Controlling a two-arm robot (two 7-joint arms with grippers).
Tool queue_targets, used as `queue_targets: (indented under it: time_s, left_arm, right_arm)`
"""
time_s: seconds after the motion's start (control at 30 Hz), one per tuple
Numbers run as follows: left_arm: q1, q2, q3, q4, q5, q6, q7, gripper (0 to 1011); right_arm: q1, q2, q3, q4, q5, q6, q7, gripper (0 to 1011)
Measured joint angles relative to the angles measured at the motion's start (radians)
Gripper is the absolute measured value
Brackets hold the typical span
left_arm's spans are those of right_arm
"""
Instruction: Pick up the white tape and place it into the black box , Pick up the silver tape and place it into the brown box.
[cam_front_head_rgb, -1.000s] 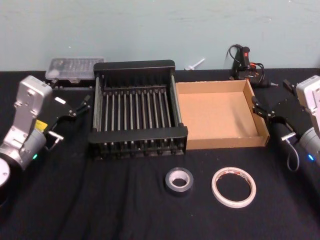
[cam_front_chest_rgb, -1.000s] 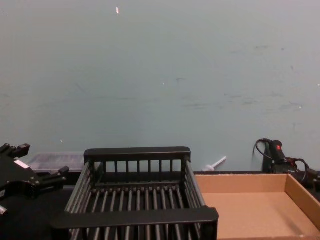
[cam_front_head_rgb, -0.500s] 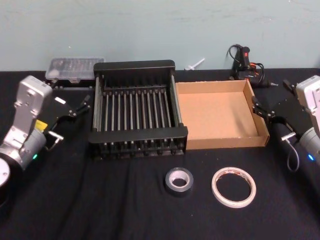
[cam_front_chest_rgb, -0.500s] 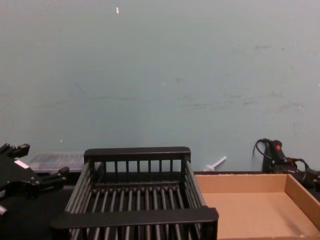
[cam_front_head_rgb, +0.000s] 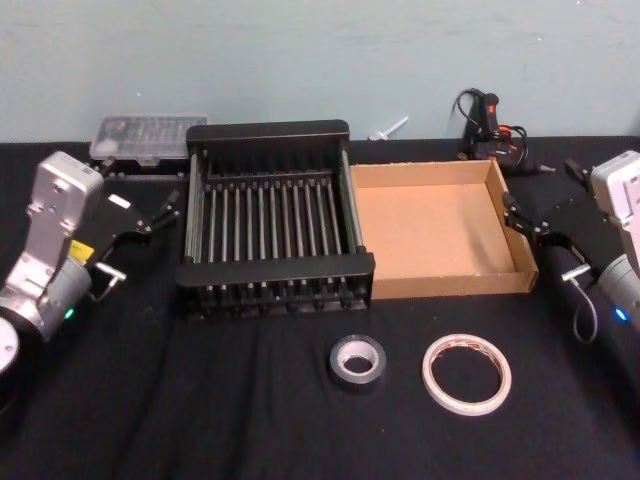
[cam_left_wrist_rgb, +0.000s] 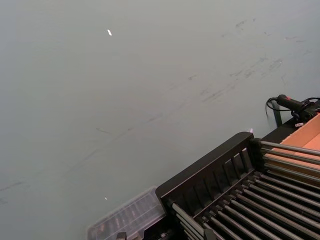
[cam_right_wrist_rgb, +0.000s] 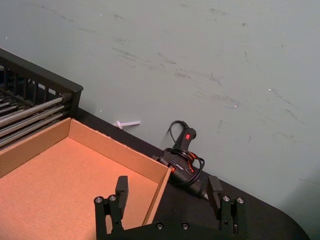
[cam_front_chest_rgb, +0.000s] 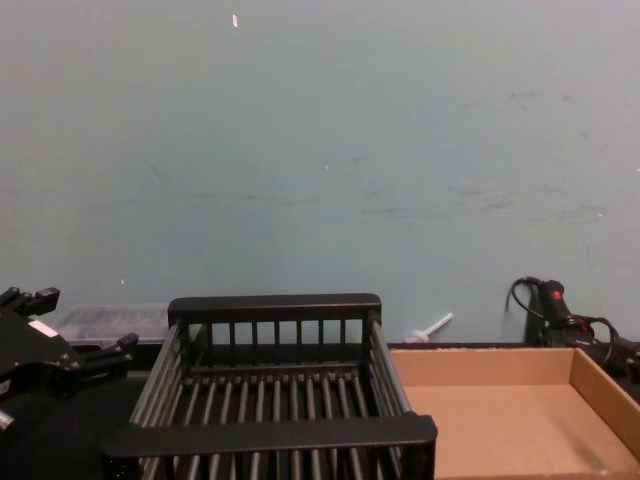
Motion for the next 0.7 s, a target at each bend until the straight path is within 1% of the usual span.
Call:
queue_targets:
  time_s: [0.57, 0.7]
  left_arm:
    - [0.0, 0.0, 0.0, 0.0, 0.0, 0.0, 0.0, 1001]
    - [0.0, 0.0, 0.0, 0.0, 0.0, 0.0, 0.0, 1001]
  right_arm:
    - [0.0, 0.0, 0.0, 0.0, 0.0, 0.0, 0.0, 1003]
    - [-0.006, -0.005, 0.01, -0.001, 0.001, 0.0, 0.011, 1002]
